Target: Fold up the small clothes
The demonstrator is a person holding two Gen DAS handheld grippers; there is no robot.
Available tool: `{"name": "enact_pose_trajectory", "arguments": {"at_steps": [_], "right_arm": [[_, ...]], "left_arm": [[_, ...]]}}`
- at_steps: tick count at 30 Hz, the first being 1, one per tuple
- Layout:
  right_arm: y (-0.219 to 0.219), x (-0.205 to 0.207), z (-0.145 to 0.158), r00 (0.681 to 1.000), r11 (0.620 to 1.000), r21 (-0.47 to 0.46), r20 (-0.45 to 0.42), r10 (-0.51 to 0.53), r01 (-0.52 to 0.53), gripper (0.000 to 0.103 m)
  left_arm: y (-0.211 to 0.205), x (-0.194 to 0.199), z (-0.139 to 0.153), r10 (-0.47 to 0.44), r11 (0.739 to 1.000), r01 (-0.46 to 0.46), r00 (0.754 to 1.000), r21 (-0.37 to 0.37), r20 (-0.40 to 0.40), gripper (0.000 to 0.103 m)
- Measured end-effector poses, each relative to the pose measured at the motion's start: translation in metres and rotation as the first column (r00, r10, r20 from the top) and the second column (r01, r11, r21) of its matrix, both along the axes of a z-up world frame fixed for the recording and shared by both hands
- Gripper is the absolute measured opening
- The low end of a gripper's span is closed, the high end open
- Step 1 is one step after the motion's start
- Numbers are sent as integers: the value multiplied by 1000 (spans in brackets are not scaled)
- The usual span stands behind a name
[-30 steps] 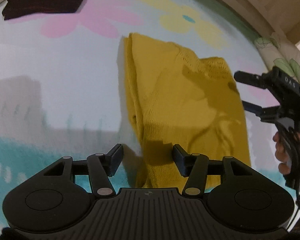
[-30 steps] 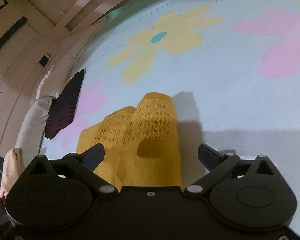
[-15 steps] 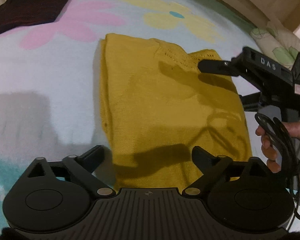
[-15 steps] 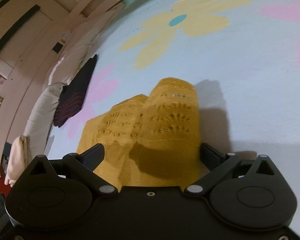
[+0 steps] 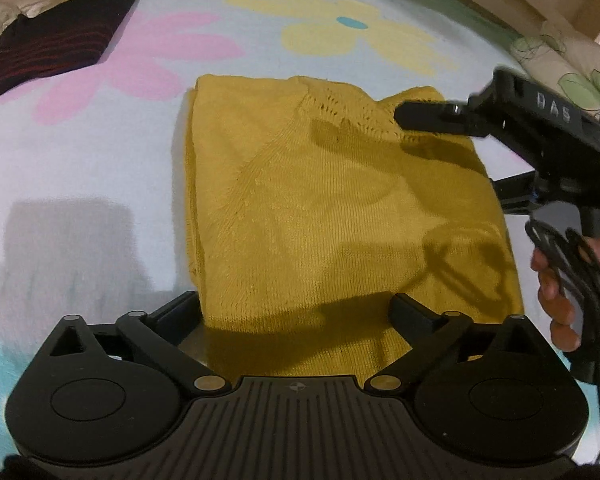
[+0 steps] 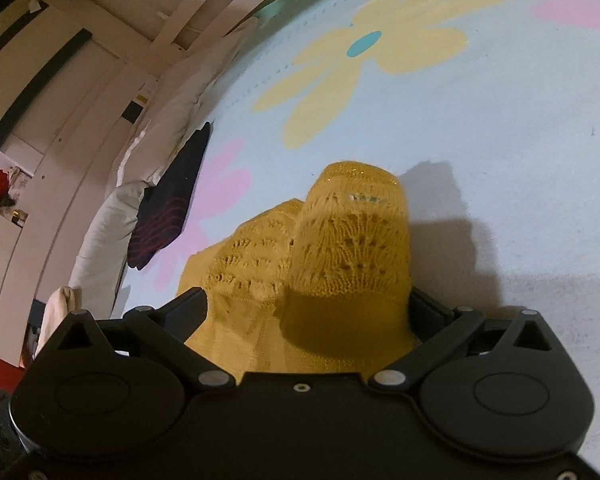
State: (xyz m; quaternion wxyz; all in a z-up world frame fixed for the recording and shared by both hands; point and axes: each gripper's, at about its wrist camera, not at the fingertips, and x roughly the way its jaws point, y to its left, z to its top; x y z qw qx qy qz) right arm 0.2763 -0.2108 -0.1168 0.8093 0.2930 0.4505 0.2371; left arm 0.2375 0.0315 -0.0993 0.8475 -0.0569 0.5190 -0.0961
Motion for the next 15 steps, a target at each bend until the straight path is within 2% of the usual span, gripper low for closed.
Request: {"name": "enact_pose_trajectory", "arguments": {"at_steps": [1, 2, 3, 4, 5, 6, 10, 15], "right_arm": [[1, 0, 1, 1000, 1000, -8, 7, 6, -6, 96], [2, -1, 2, 1000, 1000, -22, 20, 15, -14, 71], [4, -1, 2, 999, 999, -49, 21, 24, -23, 59], [5, 0, 3, 1000, 995, -96, 6, 24, -23, 48], [5, -1, 3, 1000, 993, -114, 2, 20, -19, 47], [4, -1, 4, 1000, 995, -102, 2, 17, -16, 45], [9, -6, 17, 1000, 988, -156, -3, 11, -11, 42], [10, -18, 47, 1000, 983, -181, -1, 4, -4, 40]], "left_arm": [[1, -1, 2, 18, 1000, -18, 1000, -1, 7, 77], [5, -3, 6, 47, 999, -47, 999, 8, 24, 61], [6, -2, 7, 62, 998, -63, 997, 8, 42, 27], [12, -1, 8, 53, 997, -50, 998, -59, 40, 17], [16, -1, 8, 63, 992, -60, 998, -112, 23, 17], [20, -2, 8, 89, 987, -87, 996, -132, 12, 16], [11, -7, 19, 76, 993, -71, 996, -95, 45, 14], [3, -28, 44, 50, 987, -40, 997, -153, 62, 14]]}}
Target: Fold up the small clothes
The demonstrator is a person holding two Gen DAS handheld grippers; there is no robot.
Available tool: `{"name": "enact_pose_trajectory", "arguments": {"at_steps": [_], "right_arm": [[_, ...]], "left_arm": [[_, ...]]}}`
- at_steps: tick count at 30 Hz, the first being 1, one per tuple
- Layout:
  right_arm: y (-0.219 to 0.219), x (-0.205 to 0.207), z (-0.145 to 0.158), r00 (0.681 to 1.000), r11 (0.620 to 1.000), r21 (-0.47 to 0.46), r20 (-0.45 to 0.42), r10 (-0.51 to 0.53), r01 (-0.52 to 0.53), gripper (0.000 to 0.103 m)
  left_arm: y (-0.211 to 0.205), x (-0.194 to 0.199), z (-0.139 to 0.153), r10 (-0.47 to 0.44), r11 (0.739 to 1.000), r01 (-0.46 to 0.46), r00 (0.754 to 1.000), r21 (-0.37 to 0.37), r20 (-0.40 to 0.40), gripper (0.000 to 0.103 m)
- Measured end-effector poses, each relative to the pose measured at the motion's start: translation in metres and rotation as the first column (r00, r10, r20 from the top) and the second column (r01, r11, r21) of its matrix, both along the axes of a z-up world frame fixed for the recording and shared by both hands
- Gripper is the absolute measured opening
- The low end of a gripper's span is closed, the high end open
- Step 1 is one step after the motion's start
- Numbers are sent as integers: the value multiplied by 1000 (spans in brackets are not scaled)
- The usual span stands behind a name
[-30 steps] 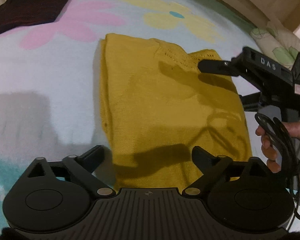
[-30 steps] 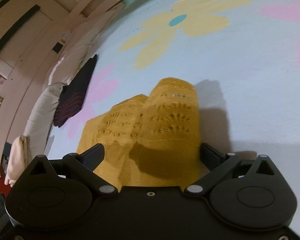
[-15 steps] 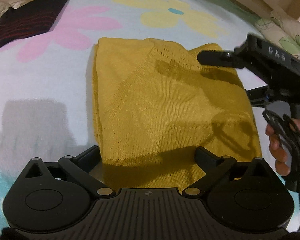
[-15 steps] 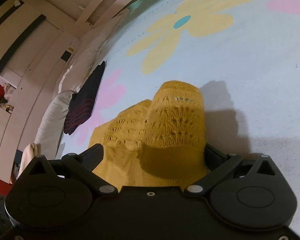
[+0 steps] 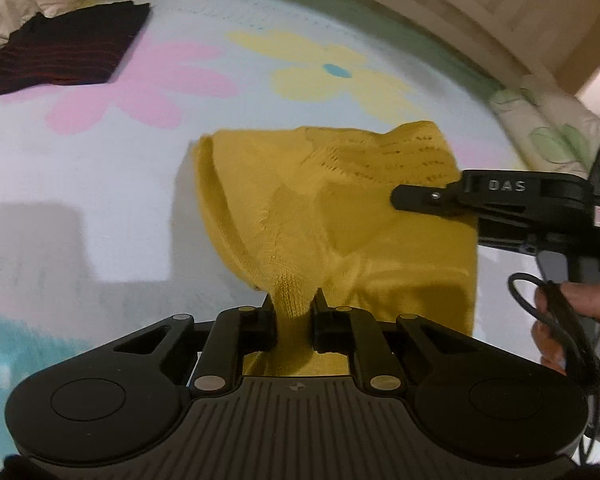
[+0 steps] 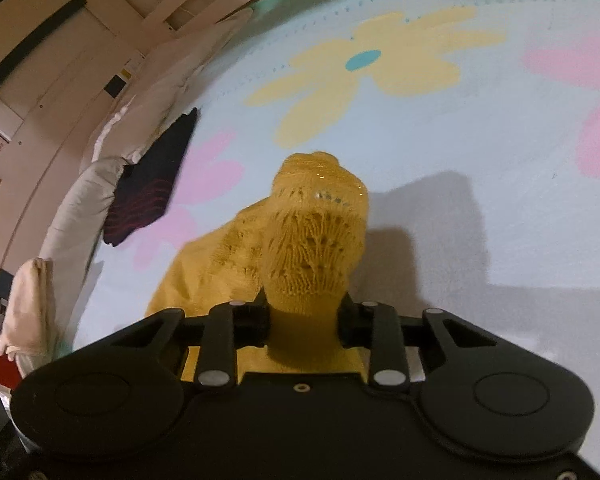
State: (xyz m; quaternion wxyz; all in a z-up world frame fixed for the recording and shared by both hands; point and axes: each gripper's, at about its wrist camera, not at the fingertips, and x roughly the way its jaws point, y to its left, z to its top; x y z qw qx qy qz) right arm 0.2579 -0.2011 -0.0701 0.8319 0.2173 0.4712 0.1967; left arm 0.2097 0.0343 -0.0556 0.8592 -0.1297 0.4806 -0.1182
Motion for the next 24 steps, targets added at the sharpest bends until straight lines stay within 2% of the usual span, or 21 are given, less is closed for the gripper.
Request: {"name": "enact_pose_trajectory", "arguments": {"at_steps": [2, 6, 13, 17, 19, 21, 23, 24], "right_arm": [[-2, -9, 12, 1000, 1000, -28, -5, 1, -1, 40], [-12, -33, 28, 1000, 998, -62, -8, -4, 4, 39], [-33, -95, 51, 999, 997, -62, -2, -42, 41, 39], [-37, -133, 55, 998, 997, -52, 18, -61, 62, 39], [-38, -146, 50, 998, 997, -50, 14, -66, 67, 39], [-38, -152, 40, 998, 996, -59, -11, -64, 63, 40], [-36, -154, 23, 997, 991, -119, -42, -70, 64, 47], [-37, -151, 10, 994, 986, -153, -79, -81, 68, 48]], "left_arm": [[-4, -13, 4, -17, 1000, 17, 1000, -19, -3, 14], [-17, -45, 15, -67, 998, 67, 998, -12, 23, 14], [-28, -99, 31, -123, 992, 122, 991, 15, 62, 14], [-28, -125, 26, -143, 990, 142, 988, 17, 60, 14], [-27, -136, 14, -144, 989, 143, 989, 20, 31, 14], [-27, -142, -3, -155, 987, 156, 987, 29, -43, 15], [-27, -147, -28, -138, 987, 147, 983, 62, -119, 15], [-26, -149, -35, -134, 987, 143, 984, 73, -116, 18]]}}
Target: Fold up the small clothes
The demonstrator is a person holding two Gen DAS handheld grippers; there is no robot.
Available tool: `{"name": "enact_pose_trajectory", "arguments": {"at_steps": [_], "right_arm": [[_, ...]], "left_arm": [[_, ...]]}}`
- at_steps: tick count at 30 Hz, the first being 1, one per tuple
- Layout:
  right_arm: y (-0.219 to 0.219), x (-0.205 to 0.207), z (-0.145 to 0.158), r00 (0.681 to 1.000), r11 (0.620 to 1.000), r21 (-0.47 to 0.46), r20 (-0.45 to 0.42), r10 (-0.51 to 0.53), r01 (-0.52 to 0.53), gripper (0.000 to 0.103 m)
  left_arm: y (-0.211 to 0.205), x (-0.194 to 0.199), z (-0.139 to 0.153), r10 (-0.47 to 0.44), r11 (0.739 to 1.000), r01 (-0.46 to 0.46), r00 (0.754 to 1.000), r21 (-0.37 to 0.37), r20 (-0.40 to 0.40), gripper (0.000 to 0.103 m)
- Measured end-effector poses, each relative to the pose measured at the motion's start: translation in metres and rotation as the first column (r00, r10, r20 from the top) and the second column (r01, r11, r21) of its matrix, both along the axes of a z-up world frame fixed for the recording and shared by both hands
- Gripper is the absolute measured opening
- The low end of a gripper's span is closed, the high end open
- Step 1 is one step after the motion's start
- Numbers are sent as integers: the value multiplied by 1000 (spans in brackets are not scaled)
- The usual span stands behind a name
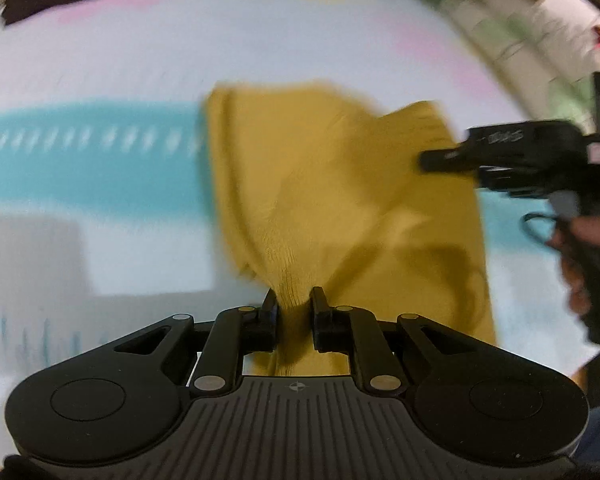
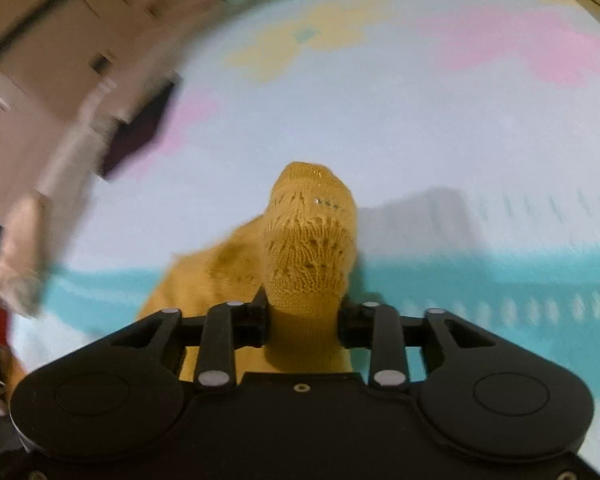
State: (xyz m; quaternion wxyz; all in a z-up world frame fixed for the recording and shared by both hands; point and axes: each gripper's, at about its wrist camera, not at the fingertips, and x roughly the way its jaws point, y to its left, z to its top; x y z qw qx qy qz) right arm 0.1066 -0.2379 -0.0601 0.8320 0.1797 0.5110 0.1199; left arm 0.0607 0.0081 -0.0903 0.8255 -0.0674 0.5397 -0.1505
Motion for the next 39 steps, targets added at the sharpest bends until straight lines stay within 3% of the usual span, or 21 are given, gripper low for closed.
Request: {"name": "enact_pose_trajectory", "arguments": {"at_steps": [2, 5, 8, 10, 13, 15, 19, 23, 24, 25, 29, 32, 34, 39], "right_arm": [[-6, 2, -19, 998, 995, -83, -39, -58, 55, 68], [-17, 3, -19, 994, 993, -57, -27, -110, 108, 70], [-21, -1, 5, 991, 991, -41, 51, -123, 126, 70], [-15, -4, 21, 989, 993, -55, 114, -98, 105, 70], [-7, -7, 29, 982, 988, -128, 174, -68, 91, 69], [-3, -1, 23, 984, 976, -192, 166, -69, 101, 66], [-13, 21, 2, 988, 979, -154, 99, -120, 134, 63], [-18, 39, -24, 992, 976, -178, 34, -118, 123, 62], [-19, 41, -29, 992, 975, -181, 27, -123, 126, 64], [-23, 45, -34, 990, 976, -168, 18, -137, 139, 69], [-32, 52, -36, 990, 979, -147, 5, -144, 143, 69], [-28, 45, -22, 989, 975, -173, 59, -134, 142, 74], [-20, 32, -6, 986, 970, -199, 109, -122, 142, 77], [-10, -13, 39, 967, 966, -217, 241, -89, 143, 101]], "left_arm": [[-1, -5, 2, -30, 999, 29, 998, 21, 46, 19], [-1, -13, 21, -71, 996, 65, 992, 57, 108, 18], [-3, -13, 43, -59, 995, 38, 973, 96, 223, 18], [-8, 0, 52, -55, 992, 25, 964, 120, 258, 18], [-16, 19, 53, -29, 991, -6, 964, 131, 264, 18], [-24, 35, 49, -21, 991, -14, 966, 136, 256, 18], [-38, 66, 32, -12, 993, -15, 975, 118, 220, 18], [-41, 77, 6, 21, 980, -55, 984, 193, 174, 21], [-38, 77, 2, 36, 981, -70, 982, 181, 184, 22], [-37, 77, 1, 45, 982, -78, 981, 172, 188, 22], [-39, 74, 9, 18, 979, -57, 981, 195, 195, 22], [-30, 64, 24, 82, 981, -117, 973, 155, 215, 24], [-23, 54, 34, 119, 980, -152, 964, 126, 237, 32], [-16, 25, 60, 110, 984, -151, 937, 100, 332, 53]]}}
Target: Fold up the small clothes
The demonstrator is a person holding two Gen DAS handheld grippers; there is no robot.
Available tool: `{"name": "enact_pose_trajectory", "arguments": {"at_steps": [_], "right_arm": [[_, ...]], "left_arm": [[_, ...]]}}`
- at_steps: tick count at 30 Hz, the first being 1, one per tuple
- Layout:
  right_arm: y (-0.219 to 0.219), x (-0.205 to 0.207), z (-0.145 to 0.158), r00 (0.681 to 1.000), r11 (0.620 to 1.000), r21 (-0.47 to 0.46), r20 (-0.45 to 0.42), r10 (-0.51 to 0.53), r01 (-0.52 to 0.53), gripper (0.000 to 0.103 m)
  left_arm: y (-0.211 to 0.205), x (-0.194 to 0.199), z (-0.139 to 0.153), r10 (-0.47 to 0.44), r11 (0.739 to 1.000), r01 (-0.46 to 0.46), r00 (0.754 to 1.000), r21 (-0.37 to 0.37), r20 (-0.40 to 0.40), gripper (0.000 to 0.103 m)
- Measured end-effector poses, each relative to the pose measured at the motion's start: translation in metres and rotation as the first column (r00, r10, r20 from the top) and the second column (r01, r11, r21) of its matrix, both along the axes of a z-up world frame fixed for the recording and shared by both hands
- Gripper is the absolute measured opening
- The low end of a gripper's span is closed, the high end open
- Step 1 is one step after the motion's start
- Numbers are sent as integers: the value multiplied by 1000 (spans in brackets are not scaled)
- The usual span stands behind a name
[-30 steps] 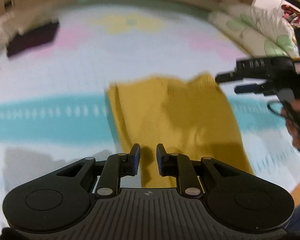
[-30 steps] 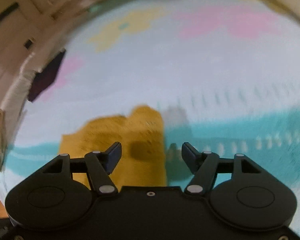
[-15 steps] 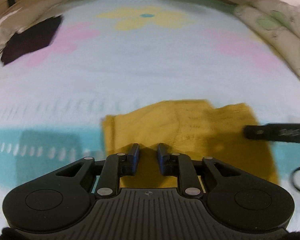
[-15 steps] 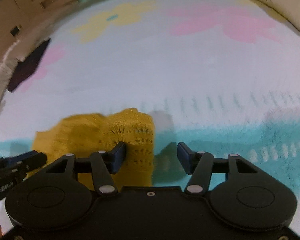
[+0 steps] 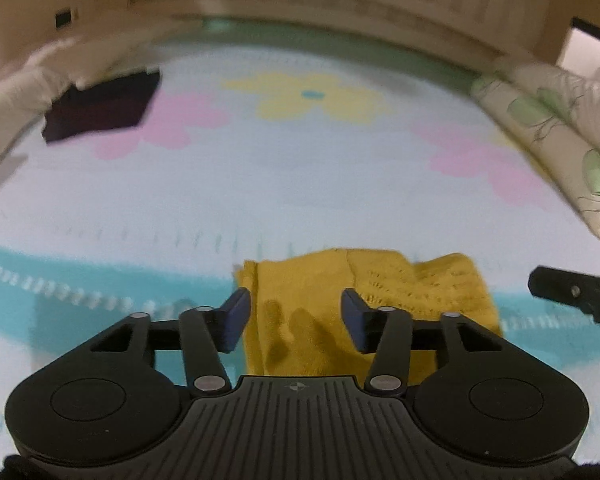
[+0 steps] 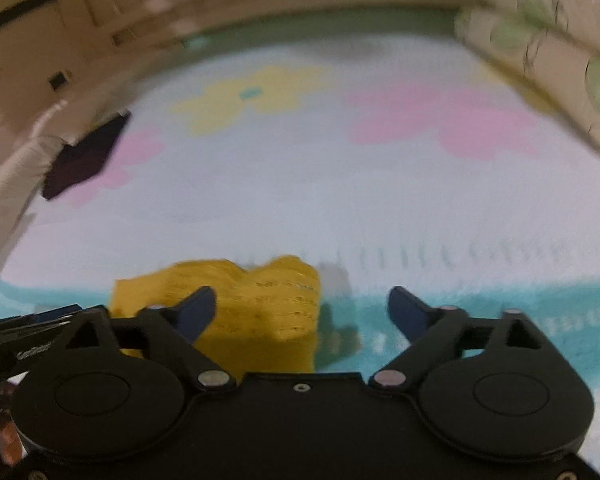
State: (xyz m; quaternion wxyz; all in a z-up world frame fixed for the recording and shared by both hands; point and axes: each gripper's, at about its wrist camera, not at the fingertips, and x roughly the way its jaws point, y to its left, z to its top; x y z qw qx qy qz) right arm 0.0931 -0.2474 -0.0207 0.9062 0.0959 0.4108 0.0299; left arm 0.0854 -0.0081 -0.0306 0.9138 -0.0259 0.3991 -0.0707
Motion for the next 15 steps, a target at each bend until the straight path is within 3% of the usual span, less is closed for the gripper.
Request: {"name": "enact_pose_trajectory", "arguments": {"at_steps": [4, 7, 15], "right_arm": [[10, -38, 7, 999, 1000, -2, 43, -3, 3, 103], [23, -56, 5, 1000, 1000, -27, 22, 11, -11, 103], [49, -94, -7, 998, 992, -115, -33, 49, -52, 103]], "left_arm": [[5, -27, 3, 11, 999, -12, 999, 38, 36, 78], [4, -33, -2, 13, 997, -13, 1000, 71, 8, 86], [-10, -56, -13, -1, 989, 2, 1000, 150, -3, 88]]}}
